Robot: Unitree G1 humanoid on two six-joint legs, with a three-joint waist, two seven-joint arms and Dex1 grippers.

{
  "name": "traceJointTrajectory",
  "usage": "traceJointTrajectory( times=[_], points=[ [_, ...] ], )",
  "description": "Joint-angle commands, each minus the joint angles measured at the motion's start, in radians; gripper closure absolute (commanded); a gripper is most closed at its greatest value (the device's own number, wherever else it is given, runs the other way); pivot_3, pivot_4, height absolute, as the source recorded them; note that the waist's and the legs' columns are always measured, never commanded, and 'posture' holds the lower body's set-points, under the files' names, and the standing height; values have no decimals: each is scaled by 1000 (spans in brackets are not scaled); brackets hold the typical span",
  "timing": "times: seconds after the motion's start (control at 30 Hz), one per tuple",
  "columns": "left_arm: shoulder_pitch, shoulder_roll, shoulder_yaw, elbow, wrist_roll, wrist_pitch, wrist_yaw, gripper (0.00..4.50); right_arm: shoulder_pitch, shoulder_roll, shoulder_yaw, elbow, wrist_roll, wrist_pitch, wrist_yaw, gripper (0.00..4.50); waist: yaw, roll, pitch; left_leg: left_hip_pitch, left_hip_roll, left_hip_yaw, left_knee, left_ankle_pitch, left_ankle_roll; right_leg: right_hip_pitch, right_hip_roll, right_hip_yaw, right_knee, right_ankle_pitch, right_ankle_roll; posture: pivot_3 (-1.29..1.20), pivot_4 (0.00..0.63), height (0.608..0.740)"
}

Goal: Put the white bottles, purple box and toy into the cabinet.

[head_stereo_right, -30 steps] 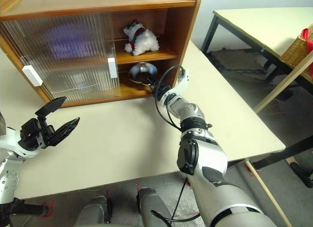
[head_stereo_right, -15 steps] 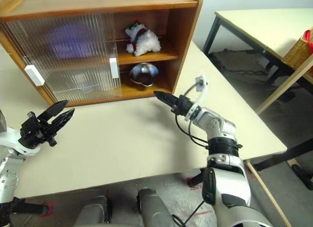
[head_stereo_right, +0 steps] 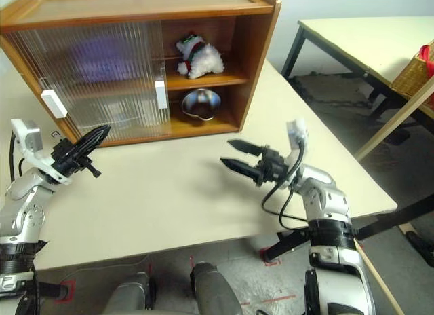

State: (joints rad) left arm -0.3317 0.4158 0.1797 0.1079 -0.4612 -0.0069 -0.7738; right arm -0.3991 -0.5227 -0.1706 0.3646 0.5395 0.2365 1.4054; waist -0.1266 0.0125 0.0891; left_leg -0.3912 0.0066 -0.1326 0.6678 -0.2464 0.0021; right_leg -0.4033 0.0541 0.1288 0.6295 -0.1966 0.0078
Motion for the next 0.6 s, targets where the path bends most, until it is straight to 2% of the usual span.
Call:
traceJointTrajectory(
  times=[0.03, 0.27, 0.6],
  points=[
    [-42, -22, -24, 48, 35, -11, 19, 4483, 12, 10, 8, -45, 10, -32, 12, 0, -5, 0, 0, 0, 0, 0, 0, 0, 0, 0, 0, 0, 0, 0, 0, -208, 93, 740],
    [-127, -59, -47, 127, 83, -25, 60, 4483, 32, 20, 14, -99, 29, -24, 6, 0, -11, 0, 0, 1, -1, 1, -1, 0, 0, 4, 1, -1, -6, 0, 2, -218, 97, 740],
    [-215, -89, -75, 214, 109, -63, 35, 4483, 47, 22, 6, -136, 55, -26, 2, 0, -12, -1, 0, 0, -1, 0, -1, -1, 0, 7, 0, 0, -15, 2, 5, -239, 97, 740]
  ],
)
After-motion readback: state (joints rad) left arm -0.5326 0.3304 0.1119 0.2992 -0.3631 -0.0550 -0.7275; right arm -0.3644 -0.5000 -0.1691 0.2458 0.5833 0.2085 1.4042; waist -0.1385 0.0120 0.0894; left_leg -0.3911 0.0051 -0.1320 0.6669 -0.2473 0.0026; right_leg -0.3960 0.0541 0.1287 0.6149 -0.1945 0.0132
